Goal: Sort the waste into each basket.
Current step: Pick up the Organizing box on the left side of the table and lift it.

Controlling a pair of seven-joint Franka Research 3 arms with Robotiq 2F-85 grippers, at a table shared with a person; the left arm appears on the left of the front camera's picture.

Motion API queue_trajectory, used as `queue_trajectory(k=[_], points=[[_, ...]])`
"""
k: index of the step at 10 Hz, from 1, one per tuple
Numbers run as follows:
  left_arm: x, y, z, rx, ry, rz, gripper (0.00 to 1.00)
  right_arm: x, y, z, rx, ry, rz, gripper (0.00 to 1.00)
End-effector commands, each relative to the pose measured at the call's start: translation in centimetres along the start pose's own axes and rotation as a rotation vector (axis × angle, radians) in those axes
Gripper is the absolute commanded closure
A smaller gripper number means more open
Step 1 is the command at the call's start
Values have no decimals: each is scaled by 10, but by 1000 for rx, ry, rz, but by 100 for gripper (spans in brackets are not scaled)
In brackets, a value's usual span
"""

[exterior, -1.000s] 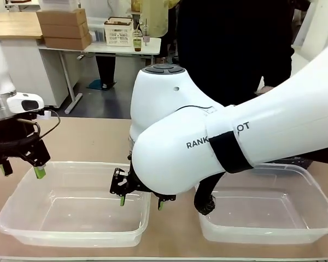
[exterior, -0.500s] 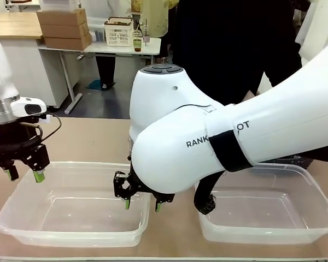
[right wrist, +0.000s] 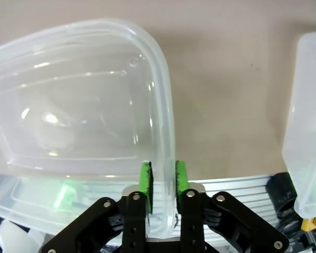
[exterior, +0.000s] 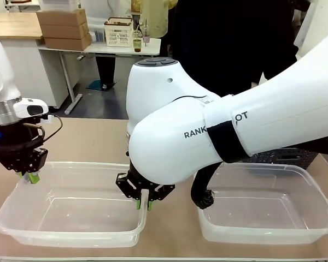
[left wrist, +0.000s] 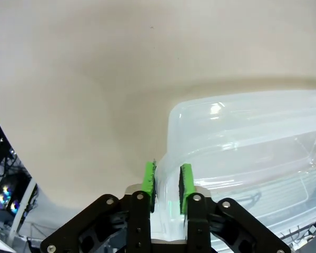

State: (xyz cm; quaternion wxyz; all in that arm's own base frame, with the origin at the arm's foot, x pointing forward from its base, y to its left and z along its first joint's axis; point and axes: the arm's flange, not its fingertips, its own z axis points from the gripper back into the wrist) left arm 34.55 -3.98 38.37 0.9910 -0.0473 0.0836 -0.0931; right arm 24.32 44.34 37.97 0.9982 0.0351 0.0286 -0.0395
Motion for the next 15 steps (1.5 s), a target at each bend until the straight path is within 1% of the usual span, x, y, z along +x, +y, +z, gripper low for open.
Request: queue_trajectory(k=[1,4,5,6,7,9,10,11,12,13,14,15], points=[[-17,-3,-18,-9,-3,26,100,-1,9,0,-28,-16,-28,100],[-16,-3,-7,8,-27,47,100,-1,6,-2,-50,8,-24,100],[-13,-3,5,20,-42,69,100,-1,1,3,-58,16,-15,100],[-4,-4,35,7,-58,107,100,0,-9,15,-63,25,-7,100],[6,-10,66,22,-107,115,100,0,-20,34,-49,29,9,100],[26,-31,122,33,-107,97,100,0,-49,87,-18,22,19,100],[33,-41,149,40,-118,90,100,-6,-61,112,-19,38,42,100],[34,-54,176,24,-148,49,100,-9,-77,132,-3,70,86,100],[15,-42,125,24,-111,54,100,-22,-89,139,125,76,120,100],[15,-42,125,24,-111,54,100,1,-47,124,46,-5,33,100],[15,-42,125,24,-111,54,100,1,-47,124,46,-5,33,100],[18,-65,146,2,-87,22,93,-8,-62,148,103,-3,55,91]])
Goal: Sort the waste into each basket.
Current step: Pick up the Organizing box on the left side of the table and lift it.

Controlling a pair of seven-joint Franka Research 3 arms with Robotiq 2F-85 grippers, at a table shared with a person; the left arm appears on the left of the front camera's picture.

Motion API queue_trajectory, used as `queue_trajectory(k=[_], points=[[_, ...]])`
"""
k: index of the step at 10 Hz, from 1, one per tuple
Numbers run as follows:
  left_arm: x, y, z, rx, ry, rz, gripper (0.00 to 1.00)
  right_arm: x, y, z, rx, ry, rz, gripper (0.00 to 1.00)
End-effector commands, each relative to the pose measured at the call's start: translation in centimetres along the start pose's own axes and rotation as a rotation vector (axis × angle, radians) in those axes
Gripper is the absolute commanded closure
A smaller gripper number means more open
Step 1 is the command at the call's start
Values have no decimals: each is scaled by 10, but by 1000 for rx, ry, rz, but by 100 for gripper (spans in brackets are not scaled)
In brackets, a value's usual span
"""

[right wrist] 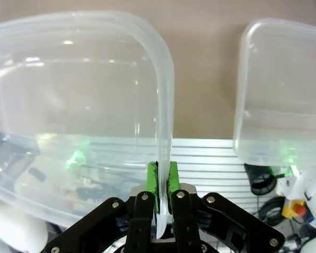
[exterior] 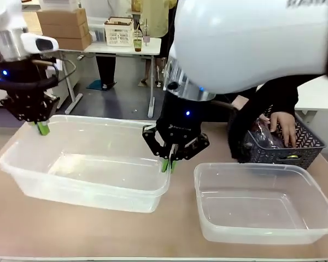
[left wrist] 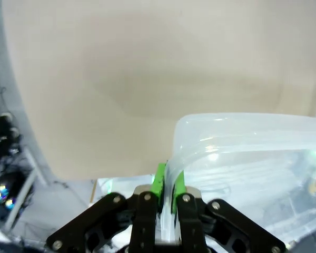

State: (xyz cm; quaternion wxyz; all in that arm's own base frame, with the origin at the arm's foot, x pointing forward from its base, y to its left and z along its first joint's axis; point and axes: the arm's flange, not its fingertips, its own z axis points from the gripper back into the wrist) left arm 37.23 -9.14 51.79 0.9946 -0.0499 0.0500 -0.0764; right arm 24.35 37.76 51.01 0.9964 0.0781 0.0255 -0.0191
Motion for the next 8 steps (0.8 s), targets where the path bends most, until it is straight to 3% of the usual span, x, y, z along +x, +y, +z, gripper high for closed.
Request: queue_trajectory(k=[1,3,4,5,8], points=[[1,-22,15,-34,-29,-39,93,7,-25,7,3,36,-31,91],[10,-74,17,-79,11,-11,93,26,-56,23,-11,54,-18,91],[17,-94,15,-74,16,23,93,28,-77,37,-104,54,70,91],[20,-122,9,-32,13,60,93,33,-94,50,-100,75,100,91],[24,-161,3,-51,51,116,93,53,-130,54,-139,55,178,91]])
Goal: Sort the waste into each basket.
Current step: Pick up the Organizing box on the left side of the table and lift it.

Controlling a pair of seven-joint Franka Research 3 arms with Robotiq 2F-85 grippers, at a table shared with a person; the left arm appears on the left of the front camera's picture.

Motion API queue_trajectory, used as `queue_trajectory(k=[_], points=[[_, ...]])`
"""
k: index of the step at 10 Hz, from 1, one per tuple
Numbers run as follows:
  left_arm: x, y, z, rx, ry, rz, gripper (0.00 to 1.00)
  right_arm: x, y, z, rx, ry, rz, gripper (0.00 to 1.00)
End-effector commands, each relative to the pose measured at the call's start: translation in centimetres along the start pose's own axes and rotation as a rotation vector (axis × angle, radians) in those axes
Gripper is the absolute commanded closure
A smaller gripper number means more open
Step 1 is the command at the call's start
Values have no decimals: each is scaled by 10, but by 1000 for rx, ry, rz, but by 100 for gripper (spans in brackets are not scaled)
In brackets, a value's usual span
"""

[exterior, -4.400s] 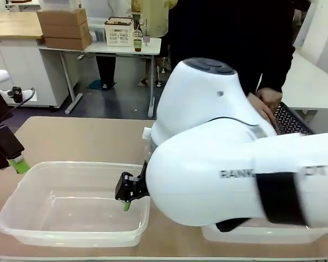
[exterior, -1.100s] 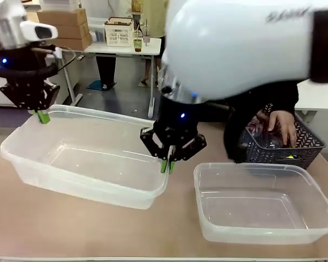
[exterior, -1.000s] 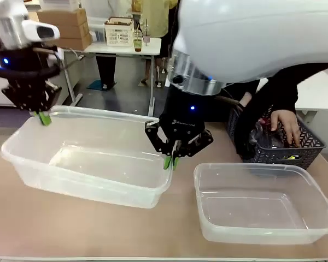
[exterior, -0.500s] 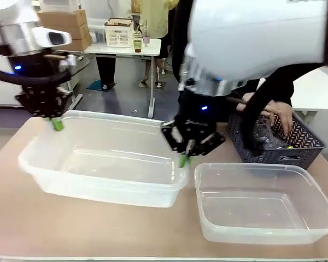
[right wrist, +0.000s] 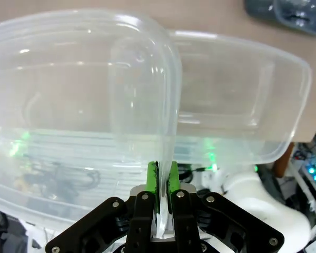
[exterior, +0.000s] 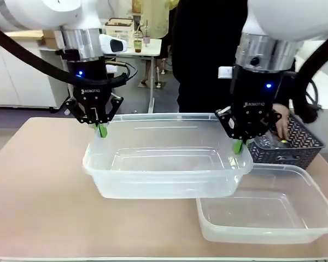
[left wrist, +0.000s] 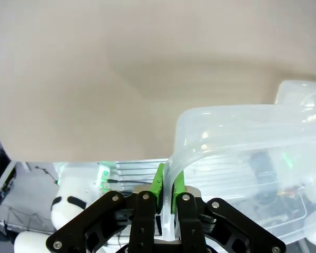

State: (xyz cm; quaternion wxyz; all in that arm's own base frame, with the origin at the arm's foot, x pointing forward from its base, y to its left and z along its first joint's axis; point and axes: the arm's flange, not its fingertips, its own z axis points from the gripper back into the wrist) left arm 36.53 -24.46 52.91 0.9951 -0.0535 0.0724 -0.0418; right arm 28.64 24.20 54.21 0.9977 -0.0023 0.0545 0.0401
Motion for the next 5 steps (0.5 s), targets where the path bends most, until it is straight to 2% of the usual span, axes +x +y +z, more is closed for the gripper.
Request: queue_trajectory(k=[1,2,3,4,5], points=[[9,-17,5,-75,-1,56,93,11,-12,-6,45,-15,90,91],[9,-22,1,-97,-28,63,93,17,-17,-12,99,-19,73,91],[6,-19,0,-128,-33,36,93,6,-10,-2,-1,1,25,91],[8,-9,1,-37,0,36,93,6,-10,-2,-1,1,25,91],[8,-9,1,-37,0,36,93,6,-10,-2,-1,1,25,91]])
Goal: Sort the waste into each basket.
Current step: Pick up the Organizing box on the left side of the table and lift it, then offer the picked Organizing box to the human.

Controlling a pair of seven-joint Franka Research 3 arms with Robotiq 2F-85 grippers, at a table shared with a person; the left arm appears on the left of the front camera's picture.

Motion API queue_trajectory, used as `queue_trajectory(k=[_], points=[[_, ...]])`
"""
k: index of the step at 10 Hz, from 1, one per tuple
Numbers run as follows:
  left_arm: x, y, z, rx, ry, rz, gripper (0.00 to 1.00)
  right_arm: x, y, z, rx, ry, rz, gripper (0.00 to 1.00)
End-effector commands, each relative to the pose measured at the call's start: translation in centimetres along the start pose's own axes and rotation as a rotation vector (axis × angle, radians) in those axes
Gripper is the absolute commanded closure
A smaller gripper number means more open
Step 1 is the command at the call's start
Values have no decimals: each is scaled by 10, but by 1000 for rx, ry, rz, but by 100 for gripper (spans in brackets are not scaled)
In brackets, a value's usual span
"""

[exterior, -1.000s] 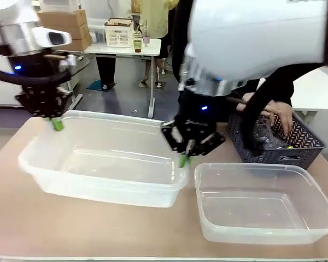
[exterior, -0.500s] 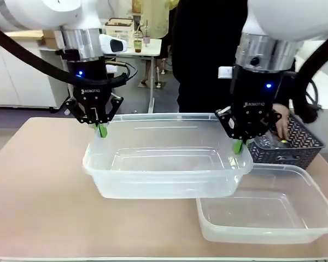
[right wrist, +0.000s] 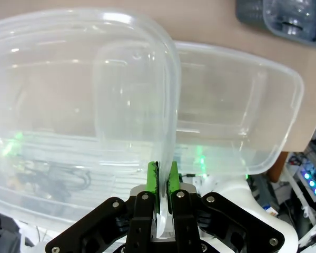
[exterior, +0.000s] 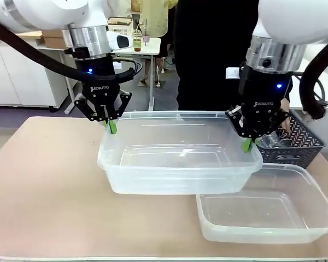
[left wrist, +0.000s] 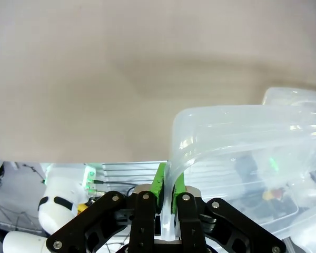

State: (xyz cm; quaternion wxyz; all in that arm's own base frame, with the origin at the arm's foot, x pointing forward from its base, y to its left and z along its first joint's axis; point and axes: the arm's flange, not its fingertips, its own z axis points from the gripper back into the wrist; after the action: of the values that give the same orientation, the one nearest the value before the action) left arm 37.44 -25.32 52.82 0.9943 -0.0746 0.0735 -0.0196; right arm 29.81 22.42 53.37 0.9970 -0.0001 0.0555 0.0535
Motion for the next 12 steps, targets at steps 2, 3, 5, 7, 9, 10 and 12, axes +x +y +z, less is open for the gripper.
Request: queue_trajectory(k=[2,3,5,7,9,10,12], points=[[-1,-1,1,8,2,-5,93,-5,9,5,-4,-1,-2,91],[-1,-1,1,8,2,-5,93,-5,9,5,-4,-1,-2,91],[-1,-1,1,8,2,-5,93,-5,9,5,-4,-1,-2,91],[-1,-1,1,8,2,-5,93,-5,9,5,-4,-1,-2,91],[-1,-1,1,8,2,-5,93,-5,9,5,-4,-1,-2,91],[-1,-1,1,8,2,-5,93,-5,9,5,-4,-1,-2,91],[-1,-1,1,8,2,-5,93,-5,9,5,-4,-1,-2,91]])
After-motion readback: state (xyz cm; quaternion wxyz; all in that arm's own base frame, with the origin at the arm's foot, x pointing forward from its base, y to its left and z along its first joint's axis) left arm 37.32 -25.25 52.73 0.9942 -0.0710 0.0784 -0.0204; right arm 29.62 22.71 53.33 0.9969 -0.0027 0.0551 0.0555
